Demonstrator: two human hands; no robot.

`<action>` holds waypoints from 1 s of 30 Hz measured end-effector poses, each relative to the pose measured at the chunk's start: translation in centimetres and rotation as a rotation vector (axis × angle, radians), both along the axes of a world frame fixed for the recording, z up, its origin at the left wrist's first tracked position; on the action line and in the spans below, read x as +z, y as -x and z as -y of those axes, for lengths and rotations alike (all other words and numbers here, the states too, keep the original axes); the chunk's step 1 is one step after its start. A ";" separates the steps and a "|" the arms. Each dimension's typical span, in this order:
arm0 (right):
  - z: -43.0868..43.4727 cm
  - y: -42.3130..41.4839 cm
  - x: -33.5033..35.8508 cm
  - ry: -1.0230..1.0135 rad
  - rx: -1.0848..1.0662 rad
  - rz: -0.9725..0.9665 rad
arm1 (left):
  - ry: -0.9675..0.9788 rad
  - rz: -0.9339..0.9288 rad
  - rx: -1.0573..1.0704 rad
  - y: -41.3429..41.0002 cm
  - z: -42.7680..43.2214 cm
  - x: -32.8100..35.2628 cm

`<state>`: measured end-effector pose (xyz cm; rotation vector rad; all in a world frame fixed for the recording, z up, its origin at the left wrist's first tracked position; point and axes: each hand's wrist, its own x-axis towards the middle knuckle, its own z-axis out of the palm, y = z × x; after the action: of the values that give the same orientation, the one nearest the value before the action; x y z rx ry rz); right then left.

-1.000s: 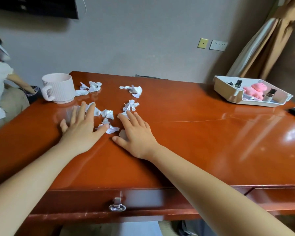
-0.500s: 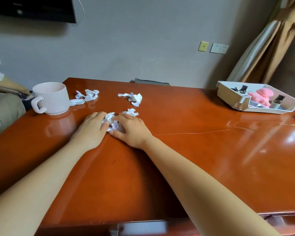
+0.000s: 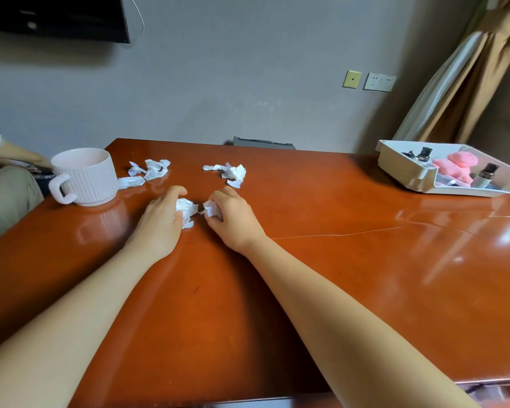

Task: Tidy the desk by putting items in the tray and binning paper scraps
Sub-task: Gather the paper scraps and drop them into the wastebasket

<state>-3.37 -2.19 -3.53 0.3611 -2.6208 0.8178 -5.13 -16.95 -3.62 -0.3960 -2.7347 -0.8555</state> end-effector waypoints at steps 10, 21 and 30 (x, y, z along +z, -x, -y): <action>-0.3 -0.3 0.2 0.092 -0.094 -0.033 | 0.105 -0.164 -0.010 0.2 -1.3 0.3; -3.9 -1.7 1.7 0.237 -0.188 0.139 | -0.207 0.065 -0.025 -1.4 -4.6 2.2; -9.6 -5.5 5.4 0.209 -0.233 0.108 | -0.194 0.023 -0.268 -4.4 -9.5 5.2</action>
<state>2.09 7.38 1.92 -0.0467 -2.5780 1.0410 -0.74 -7.46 1.61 -0.7260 -2.6238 -1.1865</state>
